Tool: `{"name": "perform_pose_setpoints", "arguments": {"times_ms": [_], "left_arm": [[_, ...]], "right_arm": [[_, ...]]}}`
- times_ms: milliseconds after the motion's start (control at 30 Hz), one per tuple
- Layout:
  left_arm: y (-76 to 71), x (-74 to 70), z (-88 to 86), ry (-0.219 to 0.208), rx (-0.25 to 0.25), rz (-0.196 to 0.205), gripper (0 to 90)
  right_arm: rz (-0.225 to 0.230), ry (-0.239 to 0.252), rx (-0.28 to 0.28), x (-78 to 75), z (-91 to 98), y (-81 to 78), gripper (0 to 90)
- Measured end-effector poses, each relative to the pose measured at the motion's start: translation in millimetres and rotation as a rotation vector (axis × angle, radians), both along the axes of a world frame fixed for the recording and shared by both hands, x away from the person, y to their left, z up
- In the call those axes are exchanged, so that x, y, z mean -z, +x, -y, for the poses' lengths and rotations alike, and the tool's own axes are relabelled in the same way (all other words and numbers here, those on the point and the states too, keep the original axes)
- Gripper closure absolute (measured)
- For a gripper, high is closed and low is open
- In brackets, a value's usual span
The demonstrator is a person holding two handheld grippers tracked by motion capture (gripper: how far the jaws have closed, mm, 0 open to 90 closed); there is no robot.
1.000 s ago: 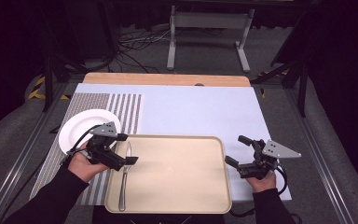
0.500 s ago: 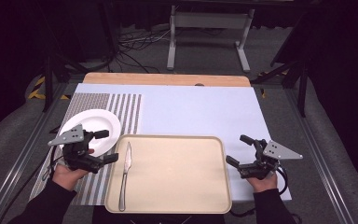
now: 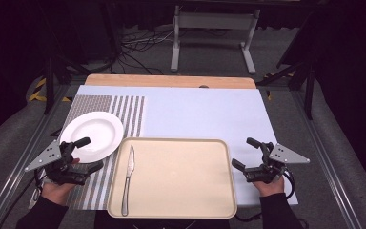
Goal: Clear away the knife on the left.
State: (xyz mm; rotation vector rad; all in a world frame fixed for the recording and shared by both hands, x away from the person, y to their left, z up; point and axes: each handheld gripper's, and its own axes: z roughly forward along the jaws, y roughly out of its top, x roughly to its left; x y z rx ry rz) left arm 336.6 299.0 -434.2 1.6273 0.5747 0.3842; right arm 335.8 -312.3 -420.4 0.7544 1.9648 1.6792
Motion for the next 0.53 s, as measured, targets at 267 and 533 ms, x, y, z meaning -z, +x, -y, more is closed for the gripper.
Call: {"name": "perform_pose_setpoints", "arguments": {"times_ms": [267, 533], "left_arm": [[-1.8, 15.1, -17.1, 0.05, -0.048, 0.019, 0.2], [0.3, 23.0, -19.2, 0.032, -0.031, -0.012, 0.2]], "right_arm": [[-0.006, 0.003, 0.022, 4.3, 2.0, 1.2, 0.1], [-0.033, -0.02, 0.028, 9.7, 0.5, 3.8, 0.1]]}}
